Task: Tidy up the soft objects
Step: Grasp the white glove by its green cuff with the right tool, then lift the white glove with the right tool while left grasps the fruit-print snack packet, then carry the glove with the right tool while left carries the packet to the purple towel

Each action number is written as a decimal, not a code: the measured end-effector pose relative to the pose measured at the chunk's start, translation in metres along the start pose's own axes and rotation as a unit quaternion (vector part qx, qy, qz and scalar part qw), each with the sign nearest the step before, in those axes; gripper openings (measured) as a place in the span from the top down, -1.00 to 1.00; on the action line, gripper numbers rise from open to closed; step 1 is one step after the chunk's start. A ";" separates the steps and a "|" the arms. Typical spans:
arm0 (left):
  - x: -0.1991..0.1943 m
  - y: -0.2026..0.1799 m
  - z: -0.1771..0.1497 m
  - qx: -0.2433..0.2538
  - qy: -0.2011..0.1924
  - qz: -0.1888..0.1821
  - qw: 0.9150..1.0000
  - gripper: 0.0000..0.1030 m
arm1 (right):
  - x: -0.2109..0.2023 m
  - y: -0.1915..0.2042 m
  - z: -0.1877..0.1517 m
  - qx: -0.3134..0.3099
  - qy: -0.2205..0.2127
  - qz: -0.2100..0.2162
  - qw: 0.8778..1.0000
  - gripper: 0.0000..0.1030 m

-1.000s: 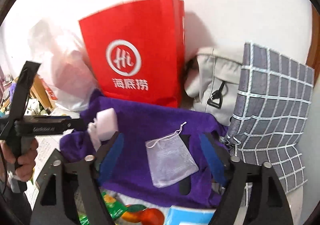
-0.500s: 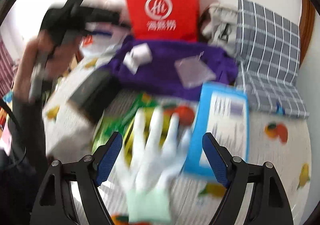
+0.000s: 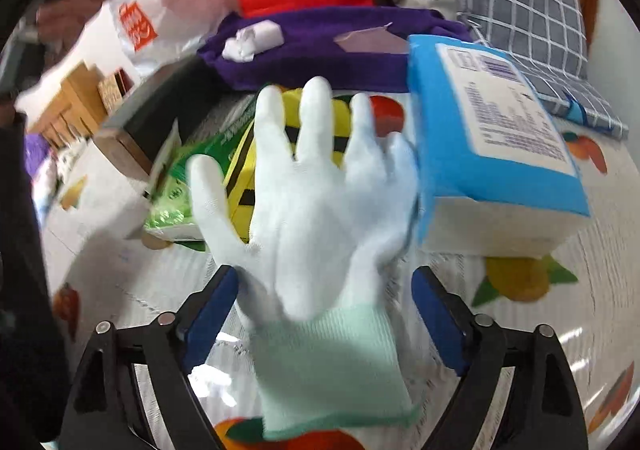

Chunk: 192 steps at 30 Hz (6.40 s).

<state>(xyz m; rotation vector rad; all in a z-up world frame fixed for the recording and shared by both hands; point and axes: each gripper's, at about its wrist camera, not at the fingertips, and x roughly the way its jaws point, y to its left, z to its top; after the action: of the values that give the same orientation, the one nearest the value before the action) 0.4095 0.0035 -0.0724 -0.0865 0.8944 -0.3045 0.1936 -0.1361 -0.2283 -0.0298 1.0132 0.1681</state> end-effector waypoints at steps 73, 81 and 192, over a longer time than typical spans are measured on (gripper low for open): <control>-0.068 0.016 -0.237 -0.046 0.114 0.048 0.991 0.85 | -0.066 -0.078 -0.090 0.021 -0.045 -0.053 0.997 0.80; -0.073 0.032 -0.250 -0.058 0.114 0.030 0.991 0.67 | -0.069 -0.074 -0.094 0.016 -0.037 -0.065 0.997 0.80; -0.036 0.019 -0.022 -0.023 -0.032 0.057 0.998 0.90 | -0.082 -0.066 0.209 0.007 -0.170 0.031 0.985 0.82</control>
<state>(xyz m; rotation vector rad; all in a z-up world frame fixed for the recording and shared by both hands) 0.3751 0.0333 -0.0627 -0.0861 0.8400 -0.1738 0.3371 -0.1901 -0.0516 0.0416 0.6739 0.2148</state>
